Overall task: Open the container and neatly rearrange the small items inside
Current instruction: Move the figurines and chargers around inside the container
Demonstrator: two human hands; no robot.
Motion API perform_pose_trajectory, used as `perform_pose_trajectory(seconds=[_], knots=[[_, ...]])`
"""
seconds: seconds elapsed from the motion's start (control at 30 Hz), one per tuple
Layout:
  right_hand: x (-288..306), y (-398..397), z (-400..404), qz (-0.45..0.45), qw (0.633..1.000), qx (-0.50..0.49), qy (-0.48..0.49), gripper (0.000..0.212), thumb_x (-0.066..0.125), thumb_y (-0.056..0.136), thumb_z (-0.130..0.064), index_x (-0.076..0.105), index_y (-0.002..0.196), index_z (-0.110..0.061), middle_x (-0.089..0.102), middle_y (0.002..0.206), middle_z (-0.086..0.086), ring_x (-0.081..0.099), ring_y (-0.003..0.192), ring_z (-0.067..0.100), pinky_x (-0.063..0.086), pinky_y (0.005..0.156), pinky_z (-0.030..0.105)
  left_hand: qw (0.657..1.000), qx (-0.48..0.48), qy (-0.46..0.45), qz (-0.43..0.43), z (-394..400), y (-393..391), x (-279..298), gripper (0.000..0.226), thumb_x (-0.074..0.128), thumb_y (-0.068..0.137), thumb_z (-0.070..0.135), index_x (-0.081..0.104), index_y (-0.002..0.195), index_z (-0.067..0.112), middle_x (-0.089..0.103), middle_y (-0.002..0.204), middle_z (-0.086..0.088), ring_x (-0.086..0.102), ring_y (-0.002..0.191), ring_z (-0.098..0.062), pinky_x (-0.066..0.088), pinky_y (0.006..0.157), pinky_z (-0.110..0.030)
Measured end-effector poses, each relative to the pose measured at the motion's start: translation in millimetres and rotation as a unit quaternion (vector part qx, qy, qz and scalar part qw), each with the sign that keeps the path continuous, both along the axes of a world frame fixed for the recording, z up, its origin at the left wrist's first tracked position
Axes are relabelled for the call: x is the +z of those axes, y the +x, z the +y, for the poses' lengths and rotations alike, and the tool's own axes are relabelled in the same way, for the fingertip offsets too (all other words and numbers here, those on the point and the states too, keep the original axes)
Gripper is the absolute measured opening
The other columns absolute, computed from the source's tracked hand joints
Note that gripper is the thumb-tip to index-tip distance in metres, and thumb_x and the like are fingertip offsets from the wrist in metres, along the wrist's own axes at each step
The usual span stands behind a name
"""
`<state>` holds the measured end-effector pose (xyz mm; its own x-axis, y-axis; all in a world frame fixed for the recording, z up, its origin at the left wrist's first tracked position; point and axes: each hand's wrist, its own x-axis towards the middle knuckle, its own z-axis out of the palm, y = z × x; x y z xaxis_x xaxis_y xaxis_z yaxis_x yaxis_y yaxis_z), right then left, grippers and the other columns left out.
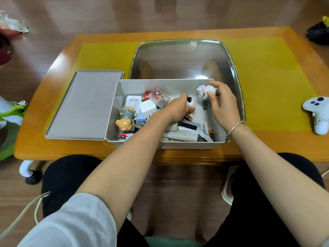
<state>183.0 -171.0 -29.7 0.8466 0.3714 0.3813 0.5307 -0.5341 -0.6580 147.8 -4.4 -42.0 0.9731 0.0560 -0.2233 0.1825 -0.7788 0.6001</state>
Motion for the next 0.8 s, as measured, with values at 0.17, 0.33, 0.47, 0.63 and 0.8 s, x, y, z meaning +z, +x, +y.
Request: perform_pose_trajectory(seconds=[0.17, 0.33, 0.47, 0.63, 0.8], knots=[[-2, 3, 1, 0.012, 0.999, 0.013, -0.035, 0.029, 0.05, 0.094, -0.012, 0.052, 0.124, -0.012, 0.057, 0.119, 0.007, 0.055, 0.101, 0.019, 0.045, 0.088, 0.034, 0.995, -0.046, 0.086, -0.01, 6, -3, -4, 0.033, 0.049, 0.097, 0.041, 0.032, 0.093, 0.013, 0.043, 0.071, 0.0, 0.043, 0.065, -0.018, 0.028, 0.056, -0.035], [-3, 4, 1, 0.014, 0.999, 0.02, -0.032, 0.029, 0.05, 0.094, -0.011, 0.053, 0.123, -0.011, 0.056, 0.119, 0.008, 0.054, 0.1, 0.02, 0.042, 0.086, 0.028, 0.989, -0.076, 0.13, -0.01, 11, -8, -1, 0.036, 0.049, 0.095, 0.046, 0.035, 0.094, 0.014, 0.048, 0.08, -0.004, 0.047, 0.072, -0.025, 0.03, 0.058, -0.036], [-3, 4, 1, 0.016, 0.999, 0.022, -0.033, 0.029, 0.05, 0.094, -0.011, 0.052, 0.124, -0.011, 0.056, 0.119, 0.007, 0.053, 0.1, 0.018, 0.041, 0.085, 0.025, 0.993, -0.078, 0.091, -0.013, 15, -17, -5, 0.035, 0.048, 0.096, 0.046, 0.037, 0.099, 0.013, 0.057, 0.084, -0.008, 0.052, 0.075, -0.026, 0.031, 0.056, -0.035], [-3, 3, 1, 0.033, 0.999, 0.012, -0.014, 0.034, 0.052, 0.093, -0.01, 0.047, 0.126, -0.008, 0.057, 0.123, 0.009, 0.055, 0.105, 0.022, 0.04, 0.087, 0.026, 0.995, -0.061, 0.056, -0.051, 11, -22, -5, 0.035, 0.053, 0.095, 0.039, 0.043, 0.109, 0.008, 0.053, 0.097, -0.01, 0.046, 0.086, -0.025, 0.034, 0.069, -0.035], [-3, 4, 1, 0.041, 0.999, 0.012, -0.007, 0.032, 0.052, 0.093, -0.011, 0.047, 0.125, -0.009, 0.059, 0.119, 0.009, 0.057, 0.102, 0.024, 0.043, 0.086, 0.029, 0.994, -0.059, 0.023, -0.092, 4, -17, 0, 0.025, 0.054, 0.096, 0.031, 0.041, 0.104, 0.012, 0.045, 0.1, -0.004, 0.04, 0.088, -0.019, 0.03, 0.072, -0.031]])
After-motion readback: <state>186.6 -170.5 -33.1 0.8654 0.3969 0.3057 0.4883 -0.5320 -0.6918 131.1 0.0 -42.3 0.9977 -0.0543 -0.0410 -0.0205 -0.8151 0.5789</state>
